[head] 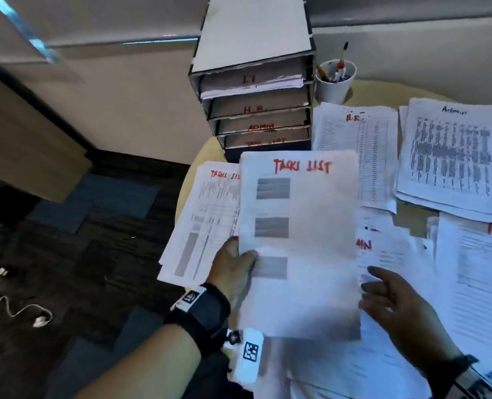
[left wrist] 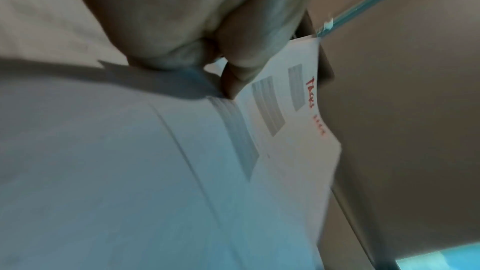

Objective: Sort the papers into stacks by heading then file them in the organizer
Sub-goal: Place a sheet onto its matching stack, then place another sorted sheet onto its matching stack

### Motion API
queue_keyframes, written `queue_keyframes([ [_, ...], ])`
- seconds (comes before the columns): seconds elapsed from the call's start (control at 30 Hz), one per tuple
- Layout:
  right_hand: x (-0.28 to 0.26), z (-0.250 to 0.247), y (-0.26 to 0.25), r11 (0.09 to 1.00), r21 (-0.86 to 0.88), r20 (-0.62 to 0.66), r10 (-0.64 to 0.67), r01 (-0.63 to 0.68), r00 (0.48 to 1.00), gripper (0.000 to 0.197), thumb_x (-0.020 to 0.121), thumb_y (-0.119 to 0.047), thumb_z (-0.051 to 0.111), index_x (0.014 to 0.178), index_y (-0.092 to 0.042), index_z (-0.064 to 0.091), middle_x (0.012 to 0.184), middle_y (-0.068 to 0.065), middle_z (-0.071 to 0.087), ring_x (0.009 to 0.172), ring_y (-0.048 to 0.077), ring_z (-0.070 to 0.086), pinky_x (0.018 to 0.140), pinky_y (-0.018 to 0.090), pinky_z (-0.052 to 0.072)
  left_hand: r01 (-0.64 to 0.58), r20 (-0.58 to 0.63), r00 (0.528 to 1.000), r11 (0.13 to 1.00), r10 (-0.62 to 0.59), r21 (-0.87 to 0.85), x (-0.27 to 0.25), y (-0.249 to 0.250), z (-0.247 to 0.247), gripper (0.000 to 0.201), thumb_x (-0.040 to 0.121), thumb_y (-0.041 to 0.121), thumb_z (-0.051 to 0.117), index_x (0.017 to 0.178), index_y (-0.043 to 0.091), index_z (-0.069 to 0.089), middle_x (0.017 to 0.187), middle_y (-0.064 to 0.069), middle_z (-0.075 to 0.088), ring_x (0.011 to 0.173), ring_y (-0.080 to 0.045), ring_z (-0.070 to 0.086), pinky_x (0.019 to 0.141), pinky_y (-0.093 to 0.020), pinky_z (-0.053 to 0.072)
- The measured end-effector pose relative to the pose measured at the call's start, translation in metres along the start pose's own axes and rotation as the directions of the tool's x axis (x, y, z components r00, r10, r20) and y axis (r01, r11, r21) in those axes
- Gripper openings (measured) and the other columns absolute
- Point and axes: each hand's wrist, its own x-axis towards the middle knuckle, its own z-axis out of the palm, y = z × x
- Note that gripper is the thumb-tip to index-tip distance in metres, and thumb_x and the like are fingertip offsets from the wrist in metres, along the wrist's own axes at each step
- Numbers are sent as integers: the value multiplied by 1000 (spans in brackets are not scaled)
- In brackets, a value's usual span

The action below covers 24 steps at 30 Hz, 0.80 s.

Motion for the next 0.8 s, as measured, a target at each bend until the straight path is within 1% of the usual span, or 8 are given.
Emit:
queue_keyframes([
  [0.1, -4, 5, 2, 857, -481, 130, -141, 186, 981, 63, 77, -26, 81, 132, -37, 51, 123, -17, 53, 116, 10, 53, 102, 30, 41, 11, -212, 977, 995, 10, 96, 41, 23, -63, 21, 78, 20, 64, 99, 20, 66, 99, -7, 76, 93, -30, 71, 88, -52, 57],
  [0.2, -4, 10, 21, 690, -675, 263, -104, 260, 959, 77, 57, -36, 92, 128, -30, 62, 125, -4, 62, 114, 25, 62, 95, 39, 51, 62, -250, 968, 950, 17, 307, 83, 34, -115, 29, 76, 18, 64, 105, 15, 62, 105, -12, 73, 91, -29, 70, 84, -48, 59],
  [0.27, 0, 12, 39, 627, -741, 309, 3, 239, 951, 87, 37, -42, 97, 118, -30, 66, 116, 7, 70, 100, 32, 70, 75, 45, 60, 95, -254, 967, 877, 32, 471, 99, 39, -131, 32, 78, 19, 63, 110, 13, 59, 107, -10, 69, 94, -27, 66, 82, -39, 57],
  [0.37, 2, 14, 40, 559, -798, 320, 76, 225, 944, 84, 29, -50, 94, 107, -32, 71, 114, 9, 70, 93, 30, 73, 60, 42, 61, 124, -259, 965, 785, 47, 606, 119, 34, -139, 26, 87, 12, 60, 113, 11, 56, 106, -11, 65, 94, -28, 61, 74, -31, 47],
  [0.5, -1, 14, 31, 522, -822, 338, 124, 229, 933, 81, 29, -55, 92, 105, -32, 73, 116, 7, 70, 96, 27, 72, 62, 39, 61, 138, -231, 972, 714, 35, 686, 131, 17, -132, 46, 88, 13, 65, 131, 9, 49, 118, -15, 63, 97, -33, 62, 76, -34, 49],
  [0.63, -3, 11, 21, 524, -806, 380, 100, 276, 920, 68, 47, -58, 86, 109, -36, 72, 124, 4, 65, 106, 24, 69, 74, 38, 61, 244, -365, 925, 567, 108, 787, 116, 22, -108, 82, 79, 22, 73, 149, 20, 30, 145, -17, 38, 129, -39, 42, 98, -48, 46],
  [0.7, -9, 9, 9, 551, -786, 383, 78, 281, 920, 61, 65, -57, 75, 122, -37, 65, 139, 2, 53, 125, 23, 56, 93, 39, 54, 108, -306, 907, 540, 291, 834, 98, 29, -79, 81, 80, 23, 72, 150, 20, 31, 149, -15, 33, 135, -38, 35, 104, -52, 40],
  [0.8, -14, 8, 4, 551, -772, 401, 36, 316, 916, 62, 88, -57, 53, 145, -40, 39, 162, -3, 15, 150, 17, 14, 118, 35, 24, -346, 82, 878, 508, 471, 789, 68, 34, -13, 59, 86, 22, 66, 142, 13, 47, 145, -12, 41, 132, -32, 41, 110, -43, 38],
])
